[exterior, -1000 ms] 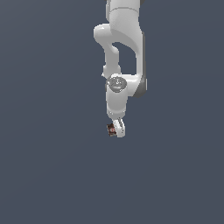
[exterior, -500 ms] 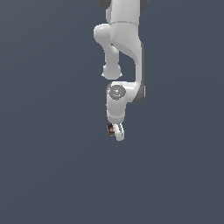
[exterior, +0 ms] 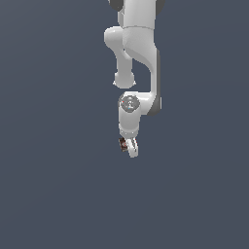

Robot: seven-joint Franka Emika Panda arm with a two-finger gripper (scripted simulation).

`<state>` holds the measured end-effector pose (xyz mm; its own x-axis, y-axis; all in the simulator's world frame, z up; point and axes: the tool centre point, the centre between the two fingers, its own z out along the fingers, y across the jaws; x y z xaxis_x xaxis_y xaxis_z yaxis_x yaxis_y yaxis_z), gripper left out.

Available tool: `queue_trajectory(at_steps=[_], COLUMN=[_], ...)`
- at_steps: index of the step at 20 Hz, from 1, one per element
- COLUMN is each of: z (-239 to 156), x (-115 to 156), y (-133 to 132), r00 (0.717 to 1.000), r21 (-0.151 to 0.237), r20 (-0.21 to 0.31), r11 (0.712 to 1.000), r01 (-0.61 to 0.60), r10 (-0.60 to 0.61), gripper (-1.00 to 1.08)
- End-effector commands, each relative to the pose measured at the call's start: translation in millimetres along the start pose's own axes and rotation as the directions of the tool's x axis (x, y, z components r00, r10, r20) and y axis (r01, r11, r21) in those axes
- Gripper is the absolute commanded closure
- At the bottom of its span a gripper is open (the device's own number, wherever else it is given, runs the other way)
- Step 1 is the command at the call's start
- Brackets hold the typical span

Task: Pick up the object and move it to a goal position.

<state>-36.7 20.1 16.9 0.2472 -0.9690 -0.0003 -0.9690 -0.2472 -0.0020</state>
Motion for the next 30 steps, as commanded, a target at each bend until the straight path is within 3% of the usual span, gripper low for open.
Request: queue_trajectory(at_steps=[1, 9, 15, 30], z=[1, -7, -37, -188], x=[0, 1, 8, 41], y=[1, 0, -2, -12], r00=[1.000, 1.000, 1.000, 1.000], r21=[-0.002, 0.000, 0.000, -0.002], r20=[0.000, 0.000, 0.000, -0.001], r11=[1.000, 1.000, 1.000, 1.000], r01=[0.000, 0.000, -0.001, -0.004], r10=[0.000, 0.000, 0.001, 0.004], gripper=[1.08, 1.08, 1.08, 1.08])
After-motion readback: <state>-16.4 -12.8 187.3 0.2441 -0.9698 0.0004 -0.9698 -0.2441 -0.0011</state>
